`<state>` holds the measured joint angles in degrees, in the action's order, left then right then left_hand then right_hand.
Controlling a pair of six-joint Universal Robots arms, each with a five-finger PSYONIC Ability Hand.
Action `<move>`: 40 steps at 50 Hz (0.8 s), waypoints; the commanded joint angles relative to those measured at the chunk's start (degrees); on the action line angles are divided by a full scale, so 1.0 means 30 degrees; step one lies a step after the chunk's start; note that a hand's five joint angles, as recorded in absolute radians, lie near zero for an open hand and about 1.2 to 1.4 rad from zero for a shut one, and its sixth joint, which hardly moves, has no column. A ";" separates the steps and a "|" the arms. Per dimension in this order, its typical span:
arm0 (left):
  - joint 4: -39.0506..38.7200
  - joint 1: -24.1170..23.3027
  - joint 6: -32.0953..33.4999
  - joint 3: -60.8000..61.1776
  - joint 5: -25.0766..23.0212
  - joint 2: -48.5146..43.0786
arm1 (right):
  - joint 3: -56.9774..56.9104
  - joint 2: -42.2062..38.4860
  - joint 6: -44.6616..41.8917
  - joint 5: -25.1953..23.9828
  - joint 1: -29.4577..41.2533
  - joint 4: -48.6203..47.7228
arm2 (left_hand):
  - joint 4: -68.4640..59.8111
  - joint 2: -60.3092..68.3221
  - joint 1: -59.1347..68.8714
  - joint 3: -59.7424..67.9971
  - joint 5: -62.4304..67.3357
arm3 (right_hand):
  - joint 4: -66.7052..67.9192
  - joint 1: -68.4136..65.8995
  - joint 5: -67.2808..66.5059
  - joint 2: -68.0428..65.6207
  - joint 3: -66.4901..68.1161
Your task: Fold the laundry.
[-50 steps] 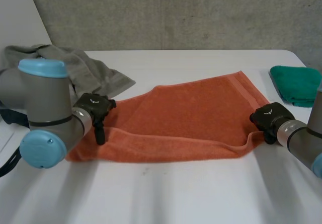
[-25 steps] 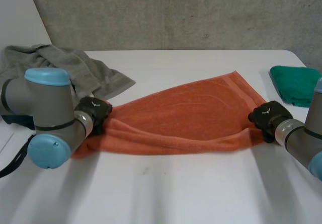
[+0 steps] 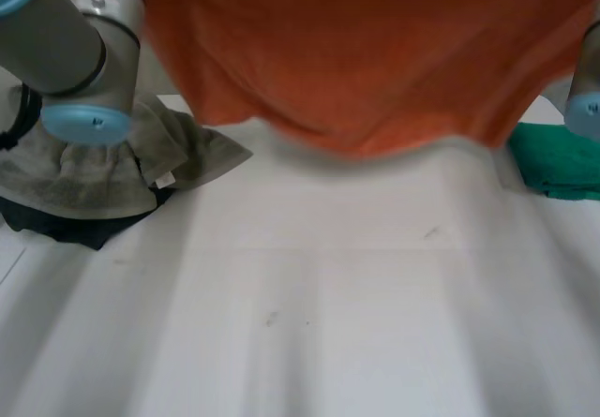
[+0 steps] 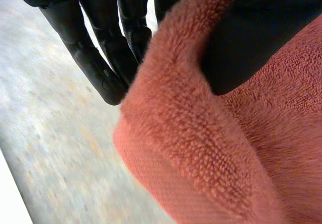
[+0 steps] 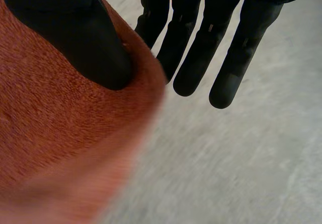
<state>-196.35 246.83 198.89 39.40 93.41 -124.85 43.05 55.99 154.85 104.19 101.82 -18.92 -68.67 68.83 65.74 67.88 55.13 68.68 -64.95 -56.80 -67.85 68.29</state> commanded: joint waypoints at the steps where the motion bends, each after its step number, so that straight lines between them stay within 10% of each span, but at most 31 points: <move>1: -0.1408 -0.0186 -0.1433 0.2386 0.0388 -0.0129 | 0.2598 0.0290 0.1203 -0.1736 0.0279 0.0327 | -0.3776 0.3724 0.4754 0.4040 0.4955 | 0.3772 -0.5015 -0.4400 -0.4051 0.3904; 11: -0.0002 -0.0772 0.0967 0.8951 0.0095 -0.1186 | 1.1101 0.0028 0.0036 -0.5695 -0.0131 0.0915 | -0.3776 0.3724 0.4754 0.4040 0.4955 | 0.3772 -0.5015 -0.4400 -0.4051 0.3904; 24: 0.1373 -0.0246 0.4749 1.3993 0.0095 0.1329 | 1.5618 0.2074 -0.4184 -0.6195 -0.1332 0.3517 | -0.3776 0.3724 0.4754 0.4040 0.4955 | 0.3772 -0.5015 -0.4400 -0.4051 0.3904; 40: 1.4384 0.0370 0.7971 1.3940 -0.1222 1.1234 | 1.2078 0.9579 -1.0984 -0.8567 -0.4262 1.9954 | -0.3776 0.3724 0.4754 0.4040 0.4955 | 0.3772 -0.5015 -0.4400 -0.4051 0.3904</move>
<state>-161.88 246.82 219.12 84.79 90.91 -97.92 85.43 81.61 124.74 80.53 91.00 28.47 -68.71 68.89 65.74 67.88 56.73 68.70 -64.95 -57.45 -67.85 68.29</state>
